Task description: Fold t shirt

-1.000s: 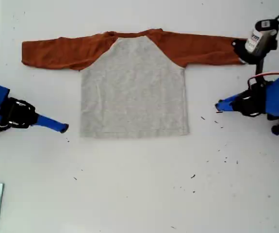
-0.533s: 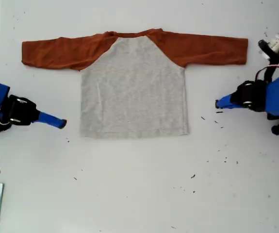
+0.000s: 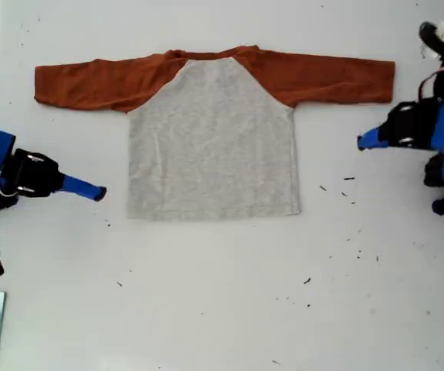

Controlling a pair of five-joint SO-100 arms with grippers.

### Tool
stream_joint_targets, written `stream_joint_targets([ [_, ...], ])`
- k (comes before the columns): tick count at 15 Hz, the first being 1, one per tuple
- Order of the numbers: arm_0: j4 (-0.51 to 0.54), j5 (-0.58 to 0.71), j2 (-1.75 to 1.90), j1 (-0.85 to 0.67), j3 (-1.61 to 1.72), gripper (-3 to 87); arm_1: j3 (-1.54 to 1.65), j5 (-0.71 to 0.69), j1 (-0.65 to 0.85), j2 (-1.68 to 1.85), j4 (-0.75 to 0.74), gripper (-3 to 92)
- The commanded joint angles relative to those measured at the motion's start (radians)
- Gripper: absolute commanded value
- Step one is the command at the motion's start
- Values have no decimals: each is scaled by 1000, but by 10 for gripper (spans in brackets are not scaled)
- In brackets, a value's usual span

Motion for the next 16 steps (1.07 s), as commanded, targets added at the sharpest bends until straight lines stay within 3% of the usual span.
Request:
stream_joint_targets([
  [1, 2, 8, 8, -6, 11, -2, -499, -256, 265, -287, 178, 37],
  [4, 2, 9, 8, -2, 12, -2, -746, -502, 554, -482, 250, 42],
  [7, 2, 9, 8, -2, 12, -2, -772, -623, 683, -601, 242, 401],
  [8, 2, 11, 8, -3, 12, -2, -727, -663, 721, -612, 206, 412],
  [10, 2, 11, 8, -5, 12, -2, -485, -735, 802, -589, 9, 412],
  [12, 2, 12, 8, -6, 12, -2, -199, -796, 854, -609, -285, 402],
  [15, 2, 12, 6, -6, 12, -2, -26, -853, 882, -778, -603, 378],
  [16, 2, 12, 6, -11, 12, -2, -6, -868, 882, -813, -672, 329],
])
